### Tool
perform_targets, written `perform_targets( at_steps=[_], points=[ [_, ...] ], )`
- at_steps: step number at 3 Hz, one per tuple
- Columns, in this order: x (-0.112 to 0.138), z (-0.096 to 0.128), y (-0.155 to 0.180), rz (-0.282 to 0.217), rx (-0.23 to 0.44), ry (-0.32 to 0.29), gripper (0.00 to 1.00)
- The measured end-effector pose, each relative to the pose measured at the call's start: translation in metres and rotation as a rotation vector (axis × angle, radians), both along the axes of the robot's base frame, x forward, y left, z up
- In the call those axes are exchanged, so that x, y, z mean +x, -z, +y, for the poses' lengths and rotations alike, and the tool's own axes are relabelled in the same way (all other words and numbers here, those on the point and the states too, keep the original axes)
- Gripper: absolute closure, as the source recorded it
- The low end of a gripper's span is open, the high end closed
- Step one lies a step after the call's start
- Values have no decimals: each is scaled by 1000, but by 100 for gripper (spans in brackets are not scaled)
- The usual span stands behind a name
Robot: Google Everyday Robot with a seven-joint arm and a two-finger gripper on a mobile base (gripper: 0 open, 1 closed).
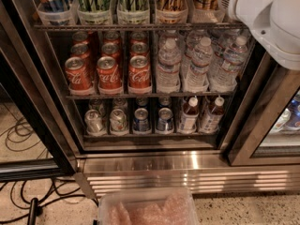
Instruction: Pick orange can from top shelf of fridge
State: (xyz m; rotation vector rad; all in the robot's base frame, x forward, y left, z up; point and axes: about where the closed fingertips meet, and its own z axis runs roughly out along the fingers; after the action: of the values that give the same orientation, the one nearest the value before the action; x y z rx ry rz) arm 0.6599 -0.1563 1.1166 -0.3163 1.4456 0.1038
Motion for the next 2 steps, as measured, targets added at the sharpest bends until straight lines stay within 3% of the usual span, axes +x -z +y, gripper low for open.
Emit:
perform_targets(
  at_steps=[2],
  points=[
    [1,0,0,2,0,1,100]
  ],
)
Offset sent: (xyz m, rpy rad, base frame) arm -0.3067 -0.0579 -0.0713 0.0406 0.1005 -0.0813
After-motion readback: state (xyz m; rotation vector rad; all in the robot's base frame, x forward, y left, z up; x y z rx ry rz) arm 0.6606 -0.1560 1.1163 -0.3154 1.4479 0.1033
